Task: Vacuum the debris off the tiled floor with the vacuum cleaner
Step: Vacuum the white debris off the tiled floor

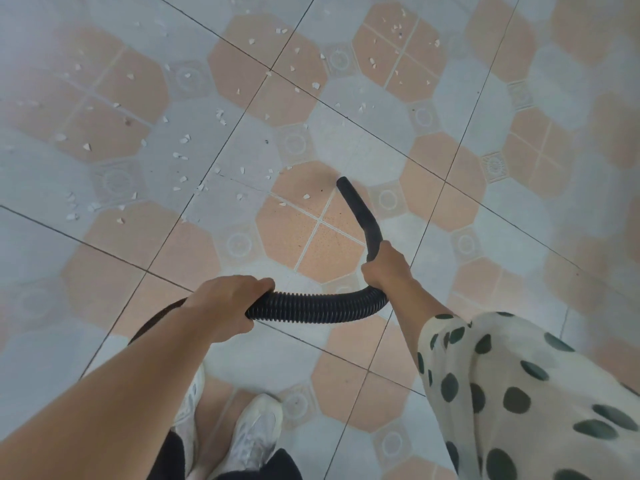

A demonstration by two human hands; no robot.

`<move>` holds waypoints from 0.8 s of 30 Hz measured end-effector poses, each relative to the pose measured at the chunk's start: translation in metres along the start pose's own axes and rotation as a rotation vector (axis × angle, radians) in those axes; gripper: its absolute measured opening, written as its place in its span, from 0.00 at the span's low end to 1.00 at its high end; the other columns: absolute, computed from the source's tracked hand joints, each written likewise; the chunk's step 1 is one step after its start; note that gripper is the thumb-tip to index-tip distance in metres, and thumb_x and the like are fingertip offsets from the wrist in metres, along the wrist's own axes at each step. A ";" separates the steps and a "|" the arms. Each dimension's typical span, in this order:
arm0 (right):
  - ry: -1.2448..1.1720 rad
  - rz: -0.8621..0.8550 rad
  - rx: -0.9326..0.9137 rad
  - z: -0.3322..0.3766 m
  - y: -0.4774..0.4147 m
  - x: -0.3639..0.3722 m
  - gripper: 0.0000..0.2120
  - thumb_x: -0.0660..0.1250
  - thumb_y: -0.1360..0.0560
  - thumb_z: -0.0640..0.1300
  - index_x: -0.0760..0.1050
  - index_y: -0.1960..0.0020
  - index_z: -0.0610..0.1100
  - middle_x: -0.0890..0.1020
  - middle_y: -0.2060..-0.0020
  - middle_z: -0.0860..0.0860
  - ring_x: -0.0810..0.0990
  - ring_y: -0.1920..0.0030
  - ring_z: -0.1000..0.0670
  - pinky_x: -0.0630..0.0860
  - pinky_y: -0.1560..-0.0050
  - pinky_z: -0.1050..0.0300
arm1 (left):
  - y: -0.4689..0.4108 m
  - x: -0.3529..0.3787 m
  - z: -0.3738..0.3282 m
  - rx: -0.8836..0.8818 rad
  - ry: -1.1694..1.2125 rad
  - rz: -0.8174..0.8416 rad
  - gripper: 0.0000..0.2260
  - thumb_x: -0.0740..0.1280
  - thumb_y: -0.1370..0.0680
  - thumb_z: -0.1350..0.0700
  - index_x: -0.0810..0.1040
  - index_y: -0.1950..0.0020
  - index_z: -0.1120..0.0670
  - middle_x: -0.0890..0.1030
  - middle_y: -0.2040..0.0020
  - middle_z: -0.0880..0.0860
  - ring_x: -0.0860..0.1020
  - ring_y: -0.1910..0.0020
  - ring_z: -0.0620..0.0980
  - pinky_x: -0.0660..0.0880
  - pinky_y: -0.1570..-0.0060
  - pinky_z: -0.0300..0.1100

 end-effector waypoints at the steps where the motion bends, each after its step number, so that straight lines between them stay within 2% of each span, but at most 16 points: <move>1: 0.001 0.019 -0.015 0.000 0.008 0.007 0.24 0.64 0.24 0.40 0.61 0.30 0.43 0.76 0.45 0.43 0.78 0.51 0.43 0.73 0.62 0.53 | 0.008 0.004 0.002 0.000 0.001 0.005 0.12 0.62 0.28 0.59 0.65 0.49 0.47 0.72 0.56 0.46 0.75 0.55 0.51 0.70 0.61 0.43; 3: 0.014 0.056 -0.044 0.003 0.021 0.021 0.24 0.64 0.23 0.40 0.61 0.29 0.43 0.76 0.43 0.43 0.78 0.49 0.43 0.75 0.59 0.52 | 0.022 0.009 0.008 -0.005 0.006 0.020 0.12 0.62 0.29 0.60 0.64 0.51 0.46 0.71 0.57 0.45 0.74 0.56 0.50 0.69 0.62 0.41; 7: 0.052 0.099 -0.093 0.016 0.041 0.039 0.24 0.64 0.23 0.40 0.61 0.30 0.43 0.76 0.43 0.42 0.76 0.52 0.44 0.75 0.60 0.53 | 0.048 0.017 0.021 -0.036 0.008 0.028 0.14 0.62 0.29 0.60 0.67 0.48 0.46 0.74 0.54 0.45 0.75 0.55 0.48 0.71 0.60 0.41; 11: 0.071 0.122 -0.109 0.029 0.053 0.051 0.25 0.64 0.23 0.40 0.60 0.29 0.43 0.76 0.43 0.42 0.77 0.52 0.44 0.76 0.61 0.53 | 0.065 0.017 0.034 -0.057 0.007 0.028 0.13 0.62 0.30 0.60 0.65 0.51 0.45 0.72 0.57 0.44 0.75 0.56 0.48 0.68 0.64 0.40; 14: 0.060 0.120 -0.104 0.035 0.058 0.054 0.24 0.64 0.23 0.40 0.61 0.29 0.43 0.77 0.43 0.43 0.77 0.53 0.44 0.75 0.63 0.54 | 0.071 0.014 0.041 -0.049 0.019 0.024 0.13 0.63 0.29 0.60 0.64 0.52 0.44 0.70 0.59 0.44 0.75 0.56 0.48 0.70 0.62 0.41; 19: 0.041 0.113 -0.086 0.043 0.062 0.053 0.23 0.64 0.23 0.39 0.62 0.30 0.43 0.77 0.44 0.43 0.78 0.51 0.43 0.79 0.58 0.51 | 0.074 0.008 0.050 -0.042 0.027 0.014 0.13 0.63 0.29 0.60 0.66 0.49 0.46 0.72 0.56 0.44 0.74 0.55 0.49 0.72 0.59 0.43; 24: 0.040 0.047 -0.114 0.081 0.053 0.037 0.23 0.65 0.23 0.39 0.64 0.30 0.41 0.76 0.49 0.45 0.76 0.55 0.44 0.69 0.67 0.57 | 0.074 -0.006 0.069 -0.063 0.034 -0.032 0.13 0.63 0.28 0.59 0.68 0.47 0.47 0.74 0.55 0.46 0.75 0.54 0.50 0.73 0.58 0.44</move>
Point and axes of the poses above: each hand's wrist, its own y-axis away from the middle knuckle, its own x-axis out of the palm, z = x × y, the point moved 5 cm from there along -y, towards the middle knuckle
